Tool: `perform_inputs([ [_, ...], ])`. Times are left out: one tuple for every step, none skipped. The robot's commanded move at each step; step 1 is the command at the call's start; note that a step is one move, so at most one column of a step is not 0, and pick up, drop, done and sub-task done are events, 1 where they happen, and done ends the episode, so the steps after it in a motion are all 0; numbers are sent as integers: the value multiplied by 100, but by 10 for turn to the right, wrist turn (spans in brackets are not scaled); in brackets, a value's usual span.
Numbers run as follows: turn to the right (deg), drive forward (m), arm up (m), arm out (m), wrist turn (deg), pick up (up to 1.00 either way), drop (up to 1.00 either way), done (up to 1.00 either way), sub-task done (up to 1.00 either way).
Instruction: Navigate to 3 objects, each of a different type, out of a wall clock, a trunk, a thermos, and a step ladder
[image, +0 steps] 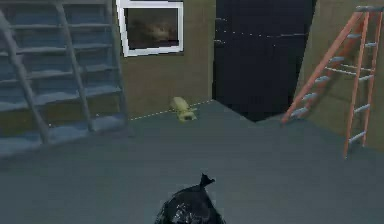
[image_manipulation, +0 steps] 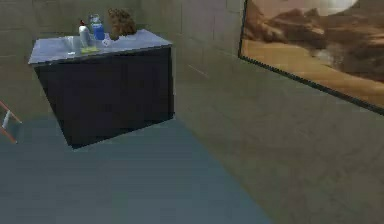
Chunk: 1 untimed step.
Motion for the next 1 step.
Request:
perform_inputs([
  [450,0,0,0,0,0,0,0,0],
])
